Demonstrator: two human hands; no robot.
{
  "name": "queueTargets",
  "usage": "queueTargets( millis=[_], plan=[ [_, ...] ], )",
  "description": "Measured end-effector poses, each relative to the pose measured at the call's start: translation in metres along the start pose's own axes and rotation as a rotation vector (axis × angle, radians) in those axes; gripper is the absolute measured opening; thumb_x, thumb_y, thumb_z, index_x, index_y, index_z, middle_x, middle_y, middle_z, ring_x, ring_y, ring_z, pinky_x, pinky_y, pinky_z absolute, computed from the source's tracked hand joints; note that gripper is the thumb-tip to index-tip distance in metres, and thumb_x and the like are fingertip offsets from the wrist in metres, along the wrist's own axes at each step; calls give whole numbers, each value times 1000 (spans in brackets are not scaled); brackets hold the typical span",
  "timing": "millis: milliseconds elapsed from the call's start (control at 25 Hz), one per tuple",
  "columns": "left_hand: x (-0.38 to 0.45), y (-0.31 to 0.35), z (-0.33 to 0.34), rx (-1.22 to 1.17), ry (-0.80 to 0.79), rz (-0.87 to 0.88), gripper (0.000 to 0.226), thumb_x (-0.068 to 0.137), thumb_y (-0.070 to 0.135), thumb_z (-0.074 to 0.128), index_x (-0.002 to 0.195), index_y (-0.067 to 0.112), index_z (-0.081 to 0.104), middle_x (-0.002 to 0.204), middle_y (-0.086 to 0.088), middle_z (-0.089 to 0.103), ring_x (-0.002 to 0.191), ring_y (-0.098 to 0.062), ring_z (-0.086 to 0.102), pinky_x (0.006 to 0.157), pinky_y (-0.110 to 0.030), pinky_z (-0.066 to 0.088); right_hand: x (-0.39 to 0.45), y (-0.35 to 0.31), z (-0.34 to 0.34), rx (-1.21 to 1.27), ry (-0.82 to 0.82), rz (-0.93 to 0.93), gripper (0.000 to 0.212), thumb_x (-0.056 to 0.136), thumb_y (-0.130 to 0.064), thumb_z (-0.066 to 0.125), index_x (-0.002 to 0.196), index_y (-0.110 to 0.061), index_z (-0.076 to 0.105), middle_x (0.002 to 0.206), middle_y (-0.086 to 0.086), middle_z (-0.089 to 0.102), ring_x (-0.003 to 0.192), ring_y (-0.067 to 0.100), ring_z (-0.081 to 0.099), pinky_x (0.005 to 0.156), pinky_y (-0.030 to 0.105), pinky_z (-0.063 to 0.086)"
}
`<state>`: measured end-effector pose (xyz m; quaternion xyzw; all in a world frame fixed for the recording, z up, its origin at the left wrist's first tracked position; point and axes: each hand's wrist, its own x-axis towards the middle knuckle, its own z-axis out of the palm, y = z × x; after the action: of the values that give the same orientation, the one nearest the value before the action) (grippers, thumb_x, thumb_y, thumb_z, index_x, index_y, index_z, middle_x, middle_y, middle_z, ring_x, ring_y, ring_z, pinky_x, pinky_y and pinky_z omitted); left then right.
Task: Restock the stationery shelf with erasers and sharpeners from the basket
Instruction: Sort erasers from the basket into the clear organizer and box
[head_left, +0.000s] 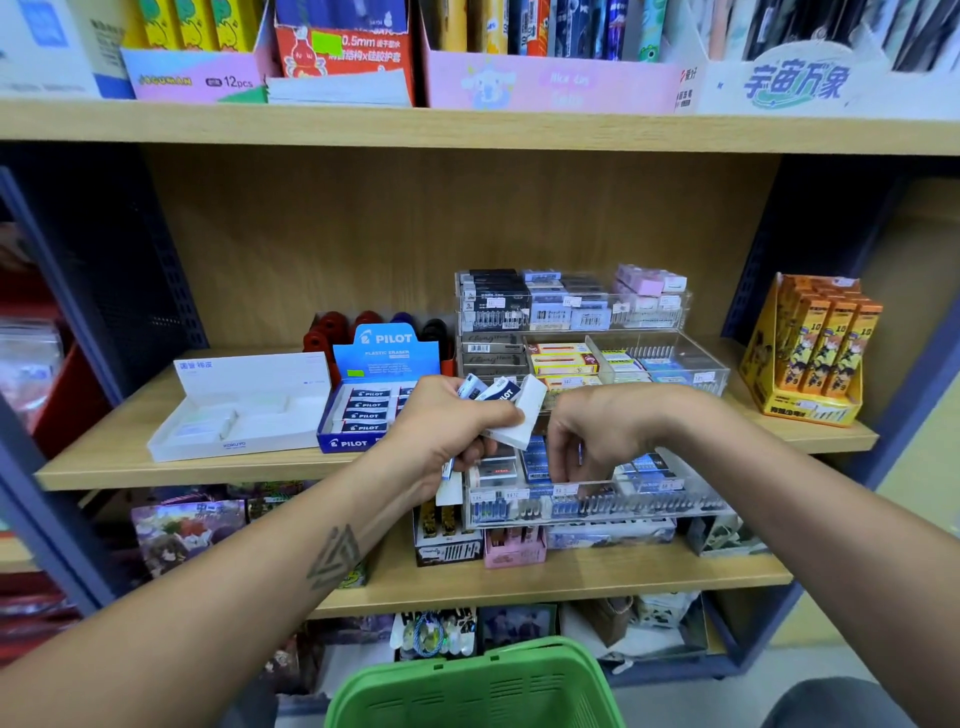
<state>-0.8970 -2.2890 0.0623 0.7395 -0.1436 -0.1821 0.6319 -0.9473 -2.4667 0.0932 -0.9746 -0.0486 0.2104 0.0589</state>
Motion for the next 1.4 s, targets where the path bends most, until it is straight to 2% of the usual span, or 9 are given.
queueTargets(
  millis=[200, 320, 440, 720, 960, 1120, 1200, 1280, 1400],
  plan=[
    [1, 0, 0, 2, 11, -1, 13, 77, 10, 79, 75, 8, 66, 51, -12, 58, 34, -14, 37, 40, -17, 25, 1, 3, 7, 31, 86, -74, 15, 79, -15, 82, 92, -21, 78, 79, -9, 73, 71, 5, 66, 62, 19, 49],
    [0, 0, 0, 5, 14, -2, 13, 77, 10, 79, 75, 8, 66, 51, -12, 57, 34, -14, 37, 40, -17, 25, -5, 4, 12, 190, 157, -130, 15, 83, -10, 77, 96, -18, 80, 78, -14, 72, 68, -5, 63, 70, 25, 57],
    [-1, 1, 0, 1, 17, -1, 12, 77, 10, 79, 78, 7, 67, 50, -11, 58, 34, -14, 38, 39, -17, 25, -7, 6, 14, 262, 140, -125, 17, 84, -7, 77, 98, -16, 79, 75, -16, 72, 68, -7, 64, 73, 26, 58],
    [-1, 0, 1, 2, 24, -1, 12, 77, 10, 79, 76, 7, 67, 51, -12, 58, 34, -13, 37, 40, -18, 24, -24, 23, 15, 744, 136, -131, 29, 77, 12, 75, 103, -2, 75, 96, 15, 76, 87, 17, 74, 77, 23, 57],
    [-1, 0, 2, 7, 39, 10, 13, 76, 9, 79, 73, 9, 66, 49, -11, 56, 33, -14, 37, 40, -16, 24, -14, 8, 18, 670, 194, -153, 23, 75, 6, 81, 93, -7, 77, 87, 12, 77, 78, 13, 72, 76, 24, 58],
    [-1, 0, 2, 0, 36, 6, 13, 76, 8, 78, 73, 9, 66, 49, -12, 56, 34, -14, 36, 40, -16, 23, -17, 10, 20, 672, 339, -83, 15, 83, 5, 72, 91, -7, 79, 81, 13, 76, 72, 17, 71, 75, 31, 61],
    [-1, 0, 2, -2, 38, 3, 14, 77, 8, 78, 73, 9, 65, 50, -12, 56, 34, -14, 36, 41, -18, 23, -21, 15, 18, 708, 293, -20, 15, 87, 5, 68, 93, -5, 78, 82, 16, 75, 72, 20, 72, 72, 29, 62],
    [0, 0, 3, -10, 38, -4, 13, 77, 8, 78, 74, 8, 65, 50, -13, 56, 33, -14, 35, 42, -18, 22, -24, 18, 16, 655, 238, 4, 13, 83, -2, 76, 94, -9, 79, 81, 13, 76, 72, 17, 72, 69, 28, 61],
    [-1, 0, 3, -10, 38, -7, 12, 77, 7, 78, 74, 8, 66, 51, -14, 56, 33, -14, 35, 42, -18, 22, -23, 21, 12, 476, 194, 8, 20, 72, -17, 88, 90, -23, 81, 76, 12, 72, 69, 19, 62, 68, 40, 52]
  ],
)
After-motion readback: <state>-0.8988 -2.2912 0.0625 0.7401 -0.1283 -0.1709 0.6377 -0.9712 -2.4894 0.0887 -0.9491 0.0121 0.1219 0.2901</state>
